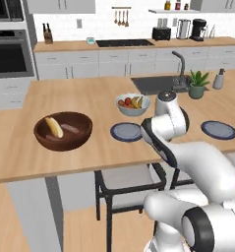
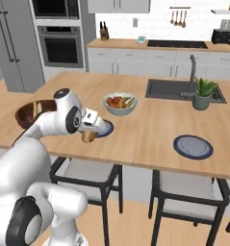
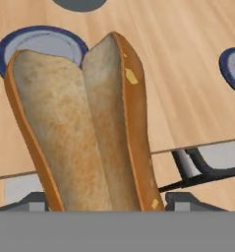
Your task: Place one bun and one sausage from the bowl on each plate.
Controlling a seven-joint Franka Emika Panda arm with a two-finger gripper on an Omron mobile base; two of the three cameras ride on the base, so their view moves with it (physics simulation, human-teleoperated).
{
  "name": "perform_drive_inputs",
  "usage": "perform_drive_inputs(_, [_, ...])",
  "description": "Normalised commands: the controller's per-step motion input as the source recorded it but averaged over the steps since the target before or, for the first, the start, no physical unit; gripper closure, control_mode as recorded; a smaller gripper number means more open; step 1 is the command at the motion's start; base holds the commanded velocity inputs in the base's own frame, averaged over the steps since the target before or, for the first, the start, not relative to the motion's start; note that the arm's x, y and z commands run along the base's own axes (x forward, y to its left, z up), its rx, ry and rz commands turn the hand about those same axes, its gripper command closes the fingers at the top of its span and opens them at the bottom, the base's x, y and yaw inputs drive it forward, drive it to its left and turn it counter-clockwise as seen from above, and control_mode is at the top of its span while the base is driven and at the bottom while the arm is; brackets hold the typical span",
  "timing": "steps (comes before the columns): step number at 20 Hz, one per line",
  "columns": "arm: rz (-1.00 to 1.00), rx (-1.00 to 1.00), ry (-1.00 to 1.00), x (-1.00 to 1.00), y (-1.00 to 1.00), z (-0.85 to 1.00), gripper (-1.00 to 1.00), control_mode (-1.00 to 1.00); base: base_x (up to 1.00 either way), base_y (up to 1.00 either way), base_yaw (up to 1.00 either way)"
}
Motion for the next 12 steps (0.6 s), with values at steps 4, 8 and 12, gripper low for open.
perform_drive_inputs(4, [0.0,0.0,0.0,0.0,0.0,0.0,1.0,1.0,0.2,-1.0,-0.05])
perform_drive_inputs(8, [0.0,0.0,0.0,0.0,0.0,0.0,1.0,1.0,0.46,-1.0,-0.05])
perform_drive_inputs(12, [0.0,0.0,0.0,0.0,0.0,0.0,1.0,1.0,0.71,-1.0,-0.01])
